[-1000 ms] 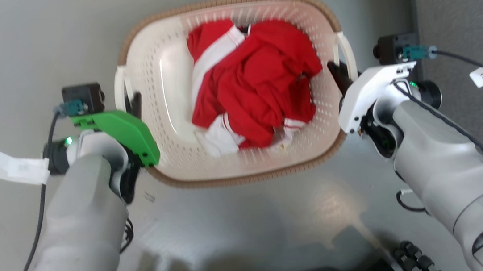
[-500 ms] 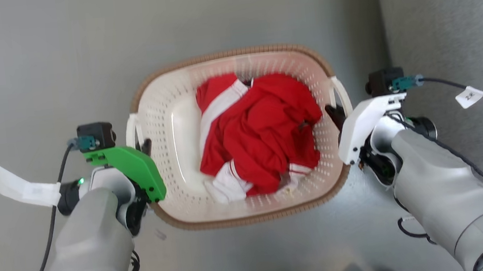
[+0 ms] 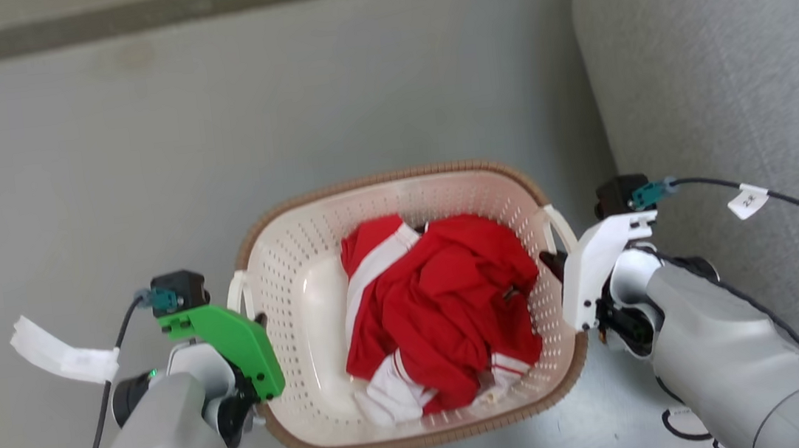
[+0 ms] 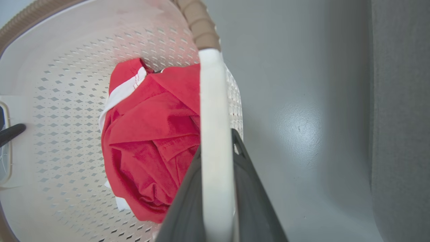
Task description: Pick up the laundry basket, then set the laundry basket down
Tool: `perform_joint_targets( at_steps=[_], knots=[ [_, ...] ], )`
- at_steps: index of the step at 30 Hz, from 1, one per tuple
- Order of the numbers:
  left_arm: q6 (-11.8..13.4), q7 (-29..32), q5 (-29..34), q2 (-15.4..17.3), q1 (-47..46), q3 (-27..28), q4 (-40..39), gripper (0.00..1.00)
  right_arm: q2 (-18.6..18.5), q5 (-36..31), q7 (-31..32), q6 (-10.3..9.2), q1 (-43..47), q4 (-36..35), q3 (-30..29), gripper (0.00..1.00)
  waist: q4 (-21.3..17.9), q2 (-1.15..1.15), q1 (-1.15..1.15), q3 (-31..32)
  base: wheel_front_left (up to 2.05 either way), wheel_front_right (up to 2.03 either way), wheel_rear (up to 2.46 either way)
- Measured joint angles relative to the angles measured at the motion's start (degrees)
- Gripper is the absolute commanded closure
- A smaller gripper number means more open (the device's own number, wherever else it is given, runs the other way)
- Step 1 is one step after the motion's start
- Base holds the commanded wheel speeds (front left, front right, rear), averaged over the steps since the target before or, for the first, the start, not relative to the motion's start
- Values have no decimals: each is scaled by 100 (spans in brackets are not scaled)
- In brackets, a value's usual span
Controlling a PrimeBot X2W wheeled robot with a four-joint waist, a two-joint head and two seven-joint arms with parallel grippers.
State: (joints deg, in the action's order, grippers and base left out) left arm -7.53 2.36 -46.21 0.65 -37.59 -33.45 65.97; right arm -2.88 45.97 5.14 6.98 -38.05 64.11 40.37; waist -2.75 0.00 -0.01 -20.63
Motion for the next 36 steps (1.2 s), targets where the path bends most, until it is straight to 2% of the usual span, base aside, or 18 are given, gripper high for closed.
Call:
perform_joint_targets(
  at_steps=[20,36],
  knots=[
    [-2,438,-358,-34,654,-164,231,100,46,407,560,-1,597,100,294,100,-98,0,0,1516,0,0,0],
    [-2,517,-476,-31,653,-227,241,100,27,556,681,-2,582,102,400,100,-177,0,0,1689,0,0,0]
  ],
)
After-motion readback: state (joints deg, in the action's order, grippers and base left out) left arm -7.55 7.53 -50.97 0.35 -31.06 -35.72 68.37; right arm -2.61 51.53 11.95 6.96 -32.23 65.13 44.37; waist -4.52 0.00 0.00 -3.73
